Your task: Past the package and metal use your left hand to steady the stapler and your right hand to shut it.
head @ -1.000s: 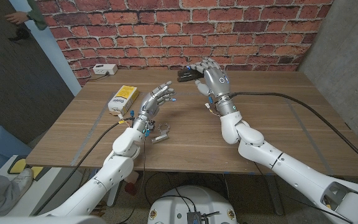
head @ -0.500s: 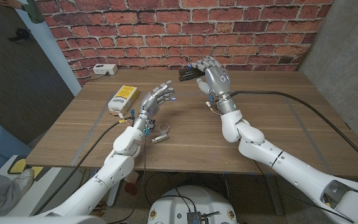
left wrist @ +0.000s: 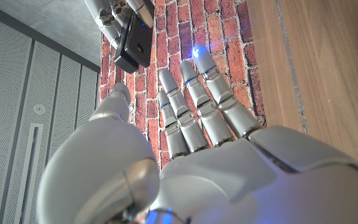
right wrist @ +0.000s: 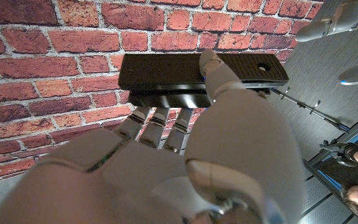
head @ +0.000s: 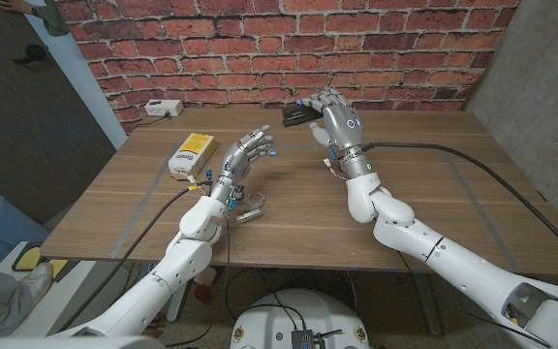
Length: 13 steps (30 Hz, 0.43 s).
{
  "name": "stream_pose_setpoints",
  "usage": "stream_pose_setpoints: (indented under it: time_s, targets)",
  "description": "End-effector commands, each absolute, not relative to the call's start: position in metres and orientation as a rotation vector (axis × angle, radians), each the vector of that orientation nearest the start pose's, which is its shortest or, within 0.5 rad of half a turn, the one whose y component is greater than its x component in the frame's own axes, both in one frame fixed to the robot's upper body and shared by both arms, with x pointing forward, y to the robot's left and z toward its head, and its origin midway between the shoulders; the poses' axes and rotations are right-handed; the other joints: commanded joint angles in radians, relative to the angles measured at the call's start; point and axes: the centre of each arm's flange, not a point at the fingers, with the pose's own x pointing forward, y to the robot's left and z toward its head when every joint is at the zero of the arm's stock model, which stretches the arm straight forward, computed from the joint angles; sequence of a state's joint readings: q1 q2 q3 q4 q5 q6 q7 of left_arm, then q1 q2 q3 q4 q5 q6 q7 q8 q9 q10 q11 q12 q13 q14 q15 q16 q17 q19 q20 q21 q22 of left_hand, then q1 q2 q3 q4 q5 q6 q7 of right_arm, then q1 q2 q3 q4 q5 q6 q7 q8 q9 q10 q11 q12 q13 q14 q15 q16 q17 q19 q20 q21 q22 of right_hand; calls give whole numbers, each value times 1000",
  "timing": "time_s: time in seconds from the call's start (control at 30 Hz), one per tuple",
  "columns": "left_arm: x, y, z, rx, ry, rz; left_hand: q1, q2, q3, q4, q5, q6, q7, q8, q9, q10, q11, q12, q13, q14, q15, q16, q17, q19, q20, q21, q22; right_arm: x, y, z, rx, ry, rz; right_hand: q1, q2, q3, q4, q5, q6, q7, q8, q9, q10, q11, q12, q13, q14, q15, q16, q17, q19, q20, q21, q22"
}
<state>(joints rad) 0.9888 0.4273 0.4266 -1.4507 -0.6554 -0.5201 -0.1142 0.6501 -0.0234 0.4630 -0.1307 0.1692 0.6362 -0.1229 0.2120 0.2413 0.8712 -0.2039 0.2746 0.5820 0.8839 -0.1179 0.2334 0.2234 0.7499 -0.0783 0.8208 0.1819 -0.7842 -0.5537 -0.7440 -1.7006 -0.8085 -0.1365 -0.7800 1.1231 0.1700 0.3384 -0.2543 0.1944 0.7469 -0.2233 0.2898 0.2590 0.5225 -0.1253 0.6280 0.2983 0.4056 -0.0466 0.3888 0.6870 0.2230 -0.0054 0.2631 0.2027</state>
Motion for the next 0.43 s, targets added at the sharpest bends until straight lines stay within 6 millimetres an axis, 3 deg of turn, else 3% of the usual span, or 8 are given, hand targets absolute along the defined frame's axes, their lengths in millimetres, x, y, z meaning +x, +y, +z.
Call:
stream_pose_setpoints:
  time_s: [0.03, 0.43]
  targets:
    - [594, 198, -55, -151, -773, -429, -3, 9, 10, -1, 4, 14, 1, 4, 1, 15, -2, 1, 1, -5, -109, 0, 2, 2, -51, -1, 1, 539, -120, 22, -1116, -1282, -452, 44, 51, 330, 330, -4, 273, 11, 358, 588, -1, -4, 263, 689, 11, -166, 8, 5, -5, -1, 11, 3]
    - [596, 197, -55, -152, -772, -438, -2, 10, 14, -4, 4, 18, 0, 3, -3, 18, -2, 1, 1, -6, -111, 0, 2, 5, -52, -2, 1, 539, -120, 18, -1132, -1270, -463, 45, 50, 338, 334, -7, 254, 9, 367, 610, 1, -11, 263, 679, 10, -168, 2, 12, -8, -5, 15, 4]
